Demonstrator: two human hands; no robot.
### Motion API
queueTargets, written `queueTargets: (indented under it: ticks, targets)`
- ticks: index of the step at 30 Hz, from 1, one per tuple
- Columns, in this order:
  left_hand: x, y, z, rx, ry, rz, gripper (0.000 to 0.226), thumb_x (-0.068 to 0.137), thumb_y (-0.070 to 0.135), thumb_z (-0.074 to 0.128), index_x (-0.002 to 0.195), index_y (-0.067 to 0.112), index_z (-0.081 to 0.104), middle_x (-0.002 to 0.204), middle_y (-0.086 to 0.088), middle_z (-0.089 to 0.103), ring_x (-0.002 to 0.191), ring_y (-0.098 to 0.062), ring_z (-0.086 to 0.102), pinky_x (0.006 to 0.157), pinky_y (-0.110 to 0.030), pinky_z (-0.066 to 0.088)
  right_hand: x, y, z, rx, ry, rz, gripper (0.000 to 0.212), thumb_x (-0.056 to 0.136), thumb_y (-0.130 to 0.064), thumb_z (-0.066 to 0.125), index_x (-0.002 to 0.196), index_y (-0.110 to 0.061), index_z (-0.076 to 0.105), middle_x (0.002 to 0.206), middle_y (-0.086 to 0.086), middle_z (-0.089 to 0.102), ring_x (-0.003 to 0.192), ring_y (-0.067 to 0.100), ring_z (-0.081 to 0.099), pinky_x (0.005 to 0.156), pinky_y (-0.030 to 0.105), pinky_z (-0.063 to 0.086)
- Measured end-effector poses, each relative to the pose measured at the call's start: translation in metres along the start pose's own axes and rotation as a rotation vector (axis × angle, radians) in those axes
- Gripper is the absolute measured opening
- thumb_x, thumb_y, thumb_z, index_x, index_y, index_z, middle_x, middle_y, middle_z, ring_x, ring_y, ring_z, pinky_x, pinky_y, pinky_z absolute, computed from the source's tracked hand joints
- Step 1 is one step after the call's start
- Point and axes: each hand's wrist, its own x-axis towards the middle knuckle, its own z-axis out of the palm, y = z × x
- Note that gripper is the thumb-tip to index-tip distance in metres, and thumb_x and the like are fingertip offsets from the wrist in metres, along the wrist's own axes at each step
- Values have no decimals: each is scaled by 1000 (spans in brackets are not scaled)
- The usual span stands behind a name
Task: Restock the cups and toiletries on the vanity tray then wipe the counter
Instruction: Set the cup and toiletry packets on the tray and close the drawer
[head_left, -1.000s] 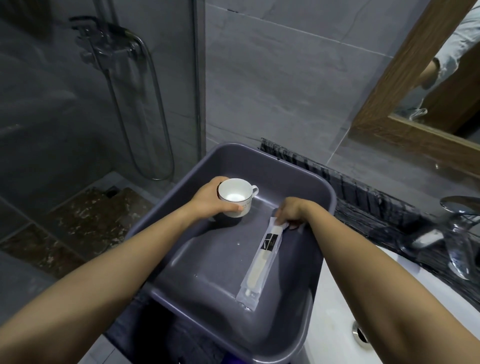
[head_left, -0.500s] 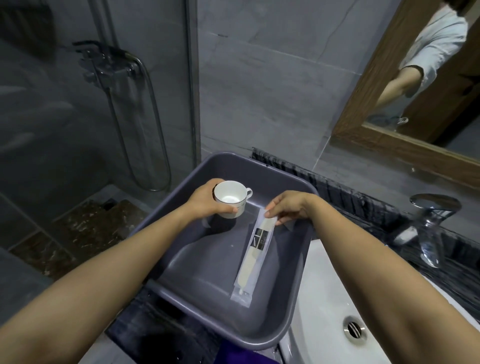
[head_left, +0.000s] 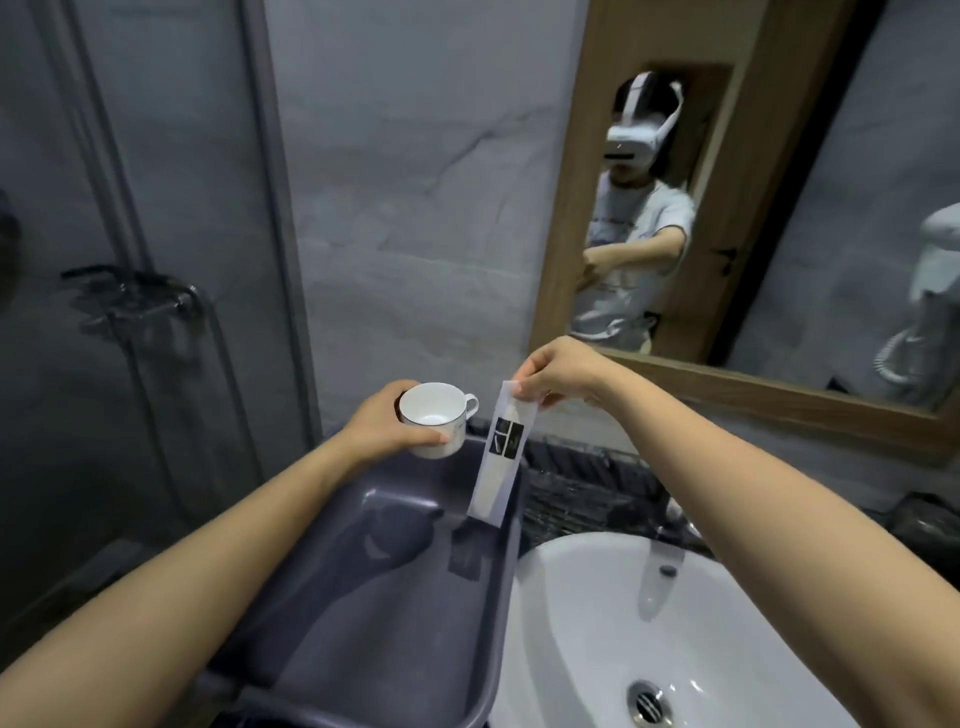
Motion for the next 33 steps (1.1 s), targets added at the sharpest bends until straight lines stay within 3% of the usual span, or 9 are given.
queueTargets:
  ticks: [4, 7, 10, 14, 17, 21, 26, 29, 33]
  targets:
    - [9, 46, 17, -54, 4, 87, 50, 60, 15, 85, 102, 24, 59, 102, 7, 65, 93, -11, 60, 78, -23, 51, -37, -12, -50, -16, 193, -77, 7, 82, -9, 71, 75, -8, 72, 70, 7, 64, 63, 13, 57, 57, 19, 53]
    - [14, 78, 35, -54, -17, 131, 59, 53, 26, 88, 105, 23, 60, 105, 6, 65, 97, -13, 60, 83, -28, 51, -66, -10, -86, -25, 289, -81, 19, 80, -11, 73, 62, -17, 70, 53, -9, 65, 56, 7, 57, 51, 14, 51]
    - [15, 111, 62, -37, -95, 154, 59, 43, 38, 81, 98, 30, 61, 104, 10, 64, 97, -12, 59, 76, -25, 49, -96, 4, -115, -50, 339, -52, 20, 78, -10, 74, 60, -18, 69, 56, -6, 65, 59, 9, 57, 60, 21, 52]
    - [11, 149, 112, -33, -222, 200, 60, 54, 32, 87, 107, 24, 60, 113, 5, 62, 105, -16, 57, 89, -34, 49, -139, 36, -148, -120, 378, 5, 7, 77, -9, 73, 71, -7, 73, 49, -12, 62, 47, -1, 53, 51, 15, 46]
    - [9, 174, 156, -10, -282, 237, 54, 61, 29, 85, 108, 23, 59, 110, 6, 61, 104, -16, 56, 84, -30, 46, -170, 60, -174, -174, 423, 55, 9, 77, -9, 73, 78, -1, 74, 54, -12, 62, 54, 2, 54, 56, 17, 45]
    - [2, 201, 219, -33, -351, 237, 54, 60, 27, 86, 106, 26, 57, 106, 8, 59, 99, -14, 55, 69, -20, 44, -211, 92, -210, -239, 435, 124, 7, 77, -11, 72, 70, -12, 72, 62, -8, 63, 64, 7, 55, 67, 24, 47]
    - [-6, 224, 302, -4, -421, 243, 75, 45, 40, 84, 112, 19, 59, 118, 2, 60, 109, -19, 55, 93, -37, 48, -259, 141, -253, -245, 461, 194, 15, 79, -13, 71, 66, -19, 69, 66, -9, 62, 65, 5, 55, 58, 17, 41]
    - [-7, 228, 350, -10, -449, 210, 70, 56, 33, 86, 117, 18, 55, 121, 1, 55, 109, -20, 52, 87, -33, 46, -282, 173, -272, -227, 469, 236, 13, 79, -12, 72, 68, -18, 70, 69, -6, 64, 67, 7, 56, 57, 18, 44]
    - [-10, 223, 409, -35, -503, 167, 71, 57, 31, 84, 119, 18, 53, 121, 0, 54, 109, -22, 52, 89, -37, 49, -308, 212, -289, -257, 453, 295, 14, 79, -14, 72, 67, -21, 70, 67, -10, 63, 64, 3, 55, 52, 13, 41]
